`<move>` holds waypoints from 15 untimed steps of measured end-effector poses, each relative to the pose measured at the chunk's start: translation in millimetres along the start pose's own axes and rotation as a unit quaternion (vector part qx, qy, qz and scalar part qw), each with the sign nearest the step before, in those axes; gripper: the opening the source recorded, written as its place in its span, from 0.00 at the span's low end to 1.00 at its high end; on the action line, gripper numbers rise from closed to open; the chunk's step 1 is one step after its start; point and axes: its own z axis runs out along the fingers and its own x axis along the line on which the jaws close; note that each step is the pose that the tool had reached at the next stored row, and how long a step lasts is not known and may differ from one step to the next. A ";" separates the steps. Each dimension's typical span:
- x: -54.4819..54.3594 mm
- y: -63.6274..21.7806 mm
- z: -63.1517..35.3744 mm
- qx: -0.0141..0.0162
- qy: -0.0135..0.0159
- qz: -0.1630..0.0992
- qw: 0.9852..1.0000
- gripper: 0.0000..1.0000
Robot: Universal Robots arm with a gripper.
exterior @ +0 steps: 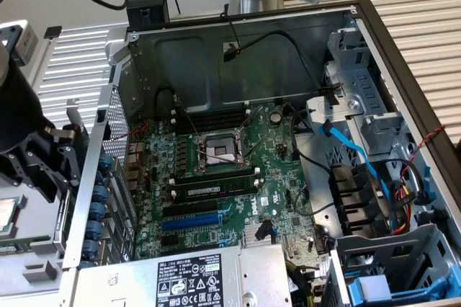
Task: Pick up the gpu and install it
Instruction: 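Pick up the gpu and move the gpu toward the slot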
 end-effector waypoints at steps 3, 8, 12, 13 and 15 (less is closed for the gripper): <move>0.1 0.1 0.1 0.002 0.011 0.001 1.000 0.51; 0.1 0.1 0.2 0.002 0.011 0.001 1.000 0.51; 0.4 -0.4 4.4 0.002 0.010 0.001 1.000 0.51; 0.6 -0.6 6.2 0.003 0.010 0.001 1.000 0.51; 0.9 -0.9 9.8 0.003 0.010 0.001 1.000 0.51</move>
